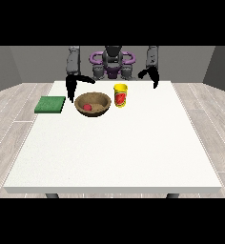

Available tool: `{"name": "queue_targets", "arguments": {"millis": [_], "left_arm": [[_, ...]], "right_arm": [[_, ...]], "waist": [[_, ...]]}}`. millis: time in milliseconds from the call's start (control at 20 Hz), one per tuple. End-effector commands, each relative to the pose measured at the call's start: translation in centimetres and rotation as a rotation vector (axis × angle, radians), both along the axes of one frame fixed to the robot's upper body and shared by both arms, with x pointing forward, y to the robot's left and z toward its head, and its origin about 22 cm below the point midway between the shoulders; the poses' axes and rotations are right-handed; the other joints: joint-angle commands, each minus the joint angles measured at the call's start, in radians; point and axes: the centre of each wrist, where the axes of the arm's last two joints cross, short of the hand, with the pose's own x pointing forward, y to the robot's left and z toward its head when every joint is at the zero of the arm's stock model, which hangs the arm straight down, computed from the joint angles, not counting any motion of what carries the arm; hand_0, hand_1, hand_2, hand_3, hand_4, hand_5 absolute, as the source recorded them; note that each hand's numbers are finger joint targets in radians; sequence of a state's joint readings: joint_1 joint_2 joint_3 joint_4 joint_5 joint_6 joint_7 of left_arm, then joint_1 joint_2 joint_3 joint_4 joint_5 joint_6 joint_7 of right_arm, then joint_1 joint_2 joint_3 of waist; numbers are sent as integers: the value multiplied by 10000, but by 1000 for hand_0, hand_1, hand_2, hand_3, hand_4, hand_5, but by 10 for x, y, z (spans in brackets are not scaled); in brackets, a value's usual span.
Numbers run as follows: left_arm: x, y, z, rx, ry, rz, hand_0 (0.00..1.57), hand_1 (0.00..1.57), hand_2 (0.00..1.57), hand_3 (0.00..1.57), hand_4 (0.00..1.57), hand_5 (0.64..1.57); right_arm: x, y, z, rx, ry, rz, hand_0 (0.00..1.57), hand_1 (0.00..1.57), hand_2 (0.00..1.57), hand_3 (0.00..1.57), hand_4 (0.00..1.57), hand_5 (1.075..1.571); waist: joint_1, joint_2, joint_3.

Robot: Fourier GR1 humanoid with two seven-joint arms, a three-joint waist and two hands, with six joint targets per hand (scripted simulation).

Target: Pick the cup and pour the ball into the bowl, then pick the bowl and place it on the pad

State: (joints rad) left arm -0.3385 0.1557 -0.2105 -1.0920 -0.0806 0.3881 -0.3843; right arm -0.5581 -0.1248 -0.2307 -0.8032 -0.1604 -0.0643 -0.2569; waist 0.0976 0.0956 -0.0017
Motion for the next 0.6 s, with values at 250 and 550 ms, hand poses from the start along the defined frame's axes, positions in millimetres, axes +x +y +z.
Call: {"name": "queue_targets", "arguments": {"millis": [250, 550], "left_arm": [[4, 28, 5, 77, -502, 150, 0, 0, 0, 0, 917, 1448], [0, 27, 31, -12, -972, -850, 0, 0, 0, 0, 909, 1442]], "right_arm": [[2, -20, -3, -477, -275, -323, 0, 0, 0, 0, 0, 1563], [-9, -9, -36, 108, -123, -1102, 0, 0, 0, 0, 0, 1565]], "waist": [[-34, 413, 19], [909, 769, 24]]}}
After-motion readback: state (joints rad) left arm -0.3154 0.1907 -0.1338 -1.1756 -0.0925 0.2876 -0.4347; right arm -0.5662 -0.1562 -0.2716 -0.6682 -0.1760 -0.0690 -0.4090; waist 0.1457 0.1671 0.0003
